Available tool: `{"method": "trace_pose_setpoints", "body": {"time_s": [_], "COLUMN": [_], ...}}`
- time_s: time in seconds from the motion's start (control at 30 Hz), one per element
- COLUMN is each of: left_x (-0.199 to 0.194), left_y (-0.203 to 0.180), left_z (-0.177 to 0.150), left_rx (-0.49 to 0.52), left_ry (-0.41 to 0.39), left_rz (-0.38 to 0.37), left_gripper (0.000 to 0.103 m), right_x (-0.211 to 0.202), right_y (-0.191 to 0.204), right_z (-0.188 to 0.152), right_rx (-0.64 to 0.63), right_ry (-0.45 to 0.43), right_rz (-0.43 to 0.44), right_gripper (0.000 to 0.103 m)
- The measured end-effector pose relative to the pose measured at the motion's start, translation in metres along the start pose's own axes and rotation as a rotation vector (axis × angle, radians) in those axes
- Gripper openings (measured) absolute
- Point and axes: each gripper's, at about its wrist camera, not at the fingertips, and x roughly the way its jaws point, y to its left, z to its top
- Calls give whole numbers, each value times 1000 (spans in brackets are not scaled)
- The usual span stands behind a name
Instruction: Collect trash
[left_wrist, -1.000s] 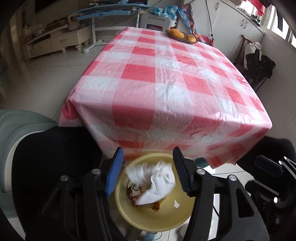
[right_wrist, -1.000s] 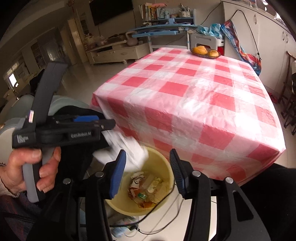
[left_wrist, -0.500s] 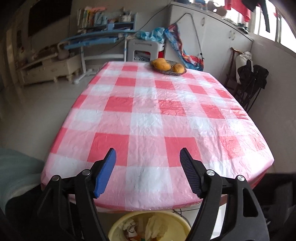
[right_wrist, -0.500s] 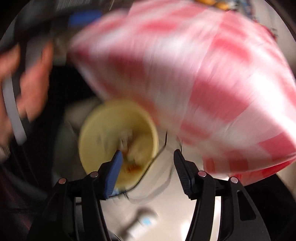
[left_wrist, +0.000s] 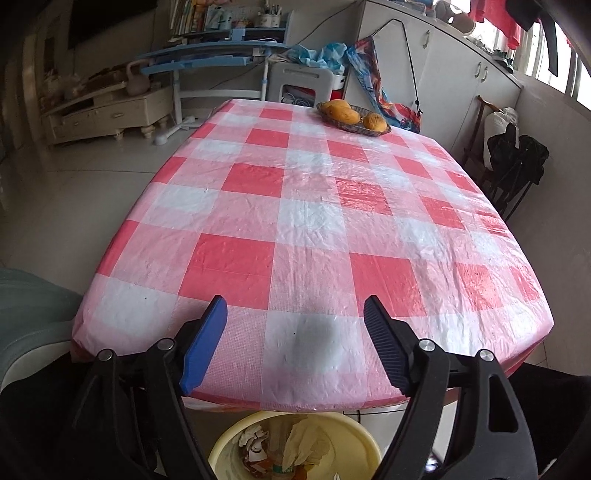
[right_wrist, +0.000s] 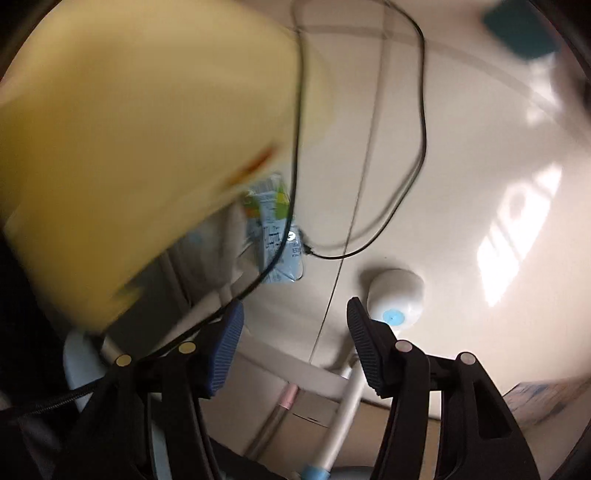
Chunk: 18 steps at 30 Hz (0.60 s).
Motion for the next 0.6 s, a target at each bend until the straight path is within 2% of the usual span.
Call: {"method": "trace_pose_setpoints", "body": {"time_s": [0.07, 0.13, 0.2, 0.27, 0.33, 0.43, 0.53, 0.6], "left_x": [0, -1, -1, -1, -1, -1, -2, -1], "left_y": [1, 1, 2, 1, 2, 2, 2, 2], "left_z": [0, 0, 0, -1, -1, -1, -2, -1], "left_rx": [-3, -2, 1, 6, 5, 5, 13, 16], "left_ry": [0, 0, -2, -3, -3, -5, -8, -10], "left_rz": [-7, -12, -15, -16, -17, -17, -14, -13], "left_gripper": [75, 76, 76, 76, 76, 76, 77, 77], "right_x": [23, 45, 55, 57, 62, 79, 103, 113], "right_y": [-1, 10, 17, 19, 15, 1, 8, 10], "right_z": [7, 15, 19, 19, 26, 31, 27, 27], "right_rx": [25, -4, -36, -93, -82, -5, -72, -72], "right_ry": [5, 4, -32, -47, -60, -53, -9, -6], "right_rz": [9, -3, -2, -43, -98, -112, -140, -146], "right_gripper": [60, 64, 69, 70, 70, 70, 70, 70]}}
